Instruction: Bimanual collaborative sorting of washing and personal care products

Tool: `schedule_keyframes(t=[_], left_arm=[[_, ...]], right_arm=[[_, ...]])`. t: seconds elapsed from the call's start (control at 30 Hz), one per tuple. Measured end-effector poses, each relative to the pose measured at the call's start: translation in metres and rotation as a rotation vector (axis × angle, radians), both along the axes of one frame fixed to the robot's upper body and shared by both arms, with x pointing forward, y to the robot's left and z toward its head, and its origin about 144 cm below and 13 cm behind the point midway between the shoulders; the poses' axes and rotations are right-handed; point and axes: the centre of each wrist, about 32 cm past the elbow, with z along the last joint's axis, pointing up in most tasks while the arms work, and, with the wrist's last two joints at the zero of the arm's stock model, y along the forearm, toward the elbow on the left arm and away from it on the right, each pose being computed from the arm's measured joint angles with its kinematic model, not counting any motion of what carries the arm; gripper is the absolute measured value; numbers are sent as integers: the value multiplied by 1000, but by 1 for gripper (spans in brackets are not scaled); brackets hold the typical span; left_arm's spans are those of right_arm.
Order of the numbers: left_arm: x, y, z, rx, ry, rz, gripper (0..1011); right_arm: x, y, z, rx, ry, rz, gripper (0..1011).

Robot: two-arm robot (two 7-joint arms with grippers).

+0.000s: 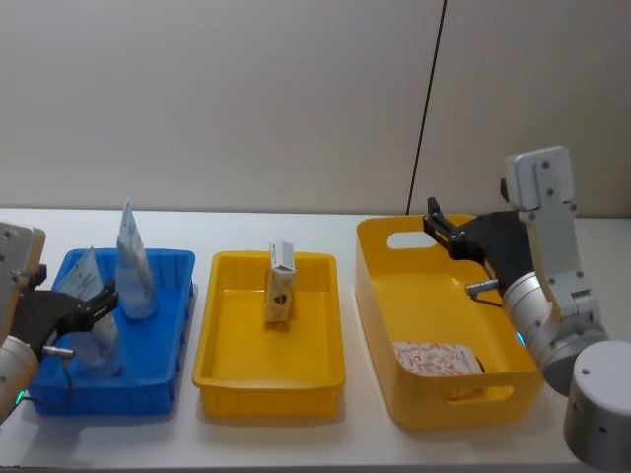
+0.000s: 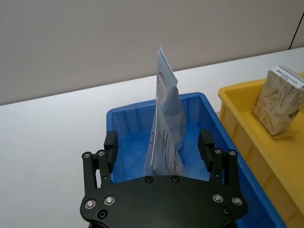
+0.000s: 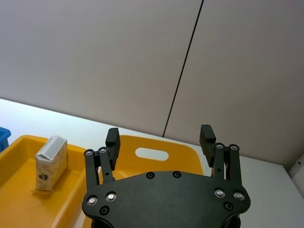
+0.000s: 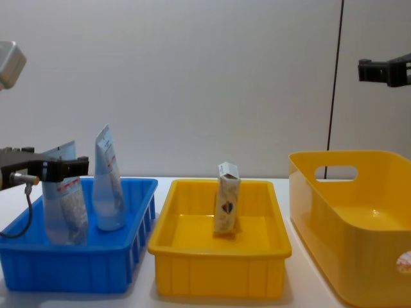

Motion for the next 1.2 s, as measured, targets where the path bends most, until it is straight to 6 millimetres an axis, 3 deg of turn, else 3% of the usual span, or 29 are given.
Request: schedule_keyframes(t=[0.17, 0.3, 0.97, 1.2], left_arm=[[1, 3, -6, -13, 22, -2, 1000], [3, 3, -9, -23, 32, -5, 927], [20, -2, -18, -47, 53, -6, 314], [25, -5, -19, -41, 58, 1, 252]], right_arm=[[0, 0, 0, 0, 0, 0, 1004], [0, 0, 0, 0, 0, 0, 1004], [0, 0, 0, 0, 0, 0, 1004], [0, 0, 0, 0, 0, 0, 1004]])
